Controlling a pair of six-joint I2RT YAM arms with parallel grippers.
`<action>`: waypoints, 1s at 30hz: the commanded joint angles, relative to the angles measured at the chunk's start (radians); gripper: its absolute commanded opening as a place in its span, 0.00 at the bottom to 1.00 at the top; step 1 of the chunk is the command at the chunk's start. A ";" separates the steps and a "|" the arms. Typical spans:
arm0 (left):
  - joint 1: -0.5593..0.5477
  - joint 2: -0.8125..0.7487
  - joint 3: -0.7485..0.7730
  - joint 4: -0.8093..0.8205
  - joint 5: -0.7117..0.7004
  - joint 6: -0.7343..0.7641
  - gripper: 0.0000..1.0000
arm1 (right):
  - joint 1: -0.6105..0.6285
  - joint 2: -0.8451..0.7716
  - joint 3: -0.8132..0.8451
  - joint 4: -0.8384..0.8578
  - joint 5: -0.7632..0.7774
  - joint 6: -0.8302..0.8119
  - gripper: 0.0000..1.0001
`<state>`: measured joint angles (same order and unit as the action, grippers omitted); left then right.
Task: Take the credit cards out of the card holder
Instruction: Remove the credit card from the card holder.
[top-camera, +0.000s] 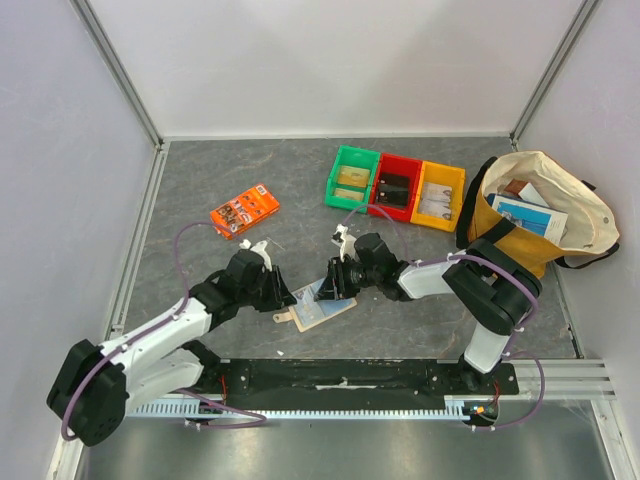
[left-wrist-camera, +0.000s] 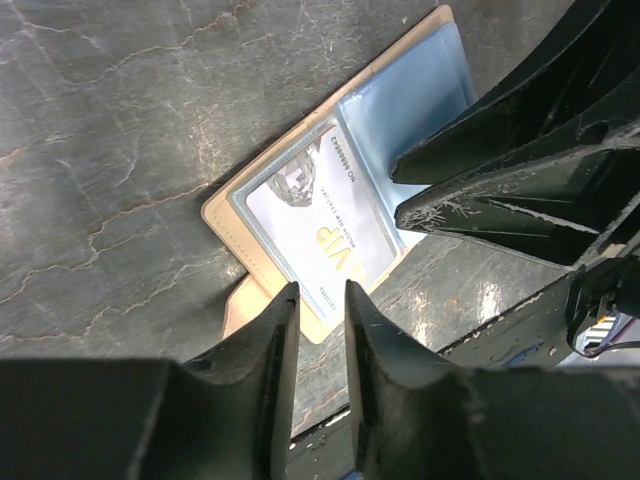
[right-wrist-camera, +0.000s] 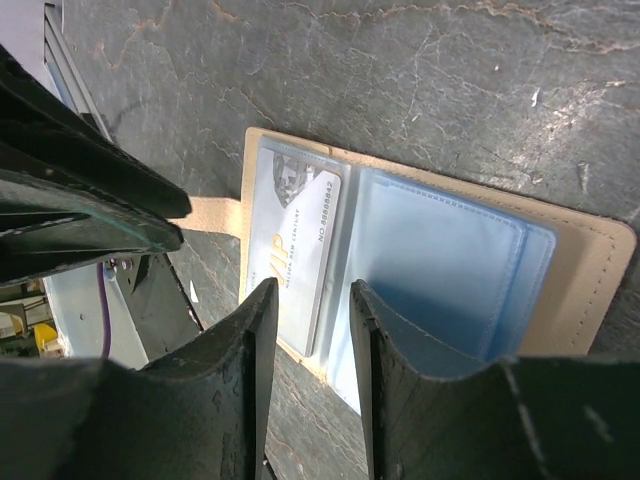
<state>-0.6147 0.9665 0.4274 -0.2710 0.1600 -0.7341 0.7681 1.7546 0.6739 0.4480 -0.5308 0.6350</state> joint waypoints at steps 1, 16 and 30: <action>-0.005 0.084 0.016 0.088 0.052 -0.024 0.29 | -0.003 -0.023 0.016 0.014 -0.021 -0.011 0.41; -0.010 0.268 -0.091 0.346 0.127 -0.105 0.20 | -0.003 0.052 -0.037 0.055 -0.058 0.015 0.37; -0.011 0.304 -0.110 0.368 0.093 -0.113 0.19 | -0.067 0.094 -0.146 0.406 -0.219 0.186 0.11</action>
<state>-0.6197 1.2373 0.3450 0.0772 0.2817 -0.8299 0.7120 1.8172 0.5518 0.6807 -0.6533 0.7391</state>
